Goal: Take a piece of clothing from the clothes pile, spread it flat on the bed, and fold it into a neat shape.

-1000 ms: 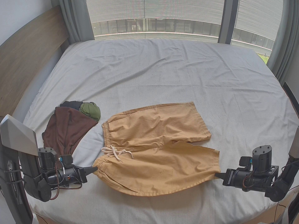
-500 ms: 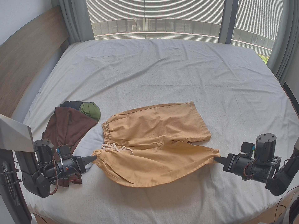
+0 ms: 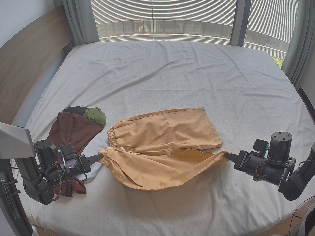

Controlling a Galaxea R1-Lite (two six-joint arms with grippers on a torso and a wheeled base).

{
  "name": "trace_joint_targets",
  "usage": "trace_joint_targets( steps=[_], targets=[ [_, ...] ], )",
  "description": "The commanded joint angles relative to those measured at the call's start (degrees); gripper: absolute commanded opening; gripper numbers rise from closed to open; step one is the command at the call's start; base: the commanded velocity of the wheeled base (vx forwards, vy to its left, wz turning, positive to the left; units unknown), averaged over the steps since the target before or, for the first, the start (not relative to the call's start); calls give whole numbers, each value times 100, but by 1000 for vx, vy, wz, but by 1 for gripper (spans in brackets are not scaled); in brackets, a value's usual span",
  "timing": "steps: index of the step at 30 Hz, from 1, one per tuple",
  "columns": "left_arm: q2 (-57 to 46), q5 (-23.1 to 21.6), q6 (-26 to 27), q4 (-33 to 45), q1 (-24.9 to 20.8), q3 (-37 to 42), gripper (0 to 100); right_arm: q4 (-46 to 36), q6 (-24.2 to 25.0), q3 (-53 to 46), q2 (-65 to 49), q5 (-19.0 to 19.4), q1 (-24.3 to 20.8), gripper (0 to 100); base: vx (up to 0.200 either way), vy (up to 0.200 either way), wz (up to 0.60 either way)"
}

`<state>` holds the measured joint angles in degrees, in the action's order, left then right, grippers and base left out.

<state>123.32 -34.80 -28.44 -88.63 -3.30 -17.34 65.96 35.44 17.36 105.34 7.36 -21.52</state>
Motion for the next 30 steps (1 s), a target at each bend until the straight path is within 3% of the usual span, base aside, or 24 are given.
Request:
trace_joint_targets(
  steps=[1, 10, 15, 30],
  targets=[
    [-89, 18, -91, -6, -100, -16, 0, -22, 25, 206, 4, 2, -2, 0, 0, 0, 0],
    [-27, 448, -179, 3, -92, -306, 0, -40, 25, 584, 13, 2, 148, 0, 0, 0, 0],
    [-54, 483, -461, -6, -83, -437, 0, -48, 25, 760, 31, 11, 236, 0, 0, 0, 0],
    [-10, 598, -505, 3, -100, -560, 0, -57, 16, 1270, 250, 99, 394, 0, 0, 0, 0]
  ],
)
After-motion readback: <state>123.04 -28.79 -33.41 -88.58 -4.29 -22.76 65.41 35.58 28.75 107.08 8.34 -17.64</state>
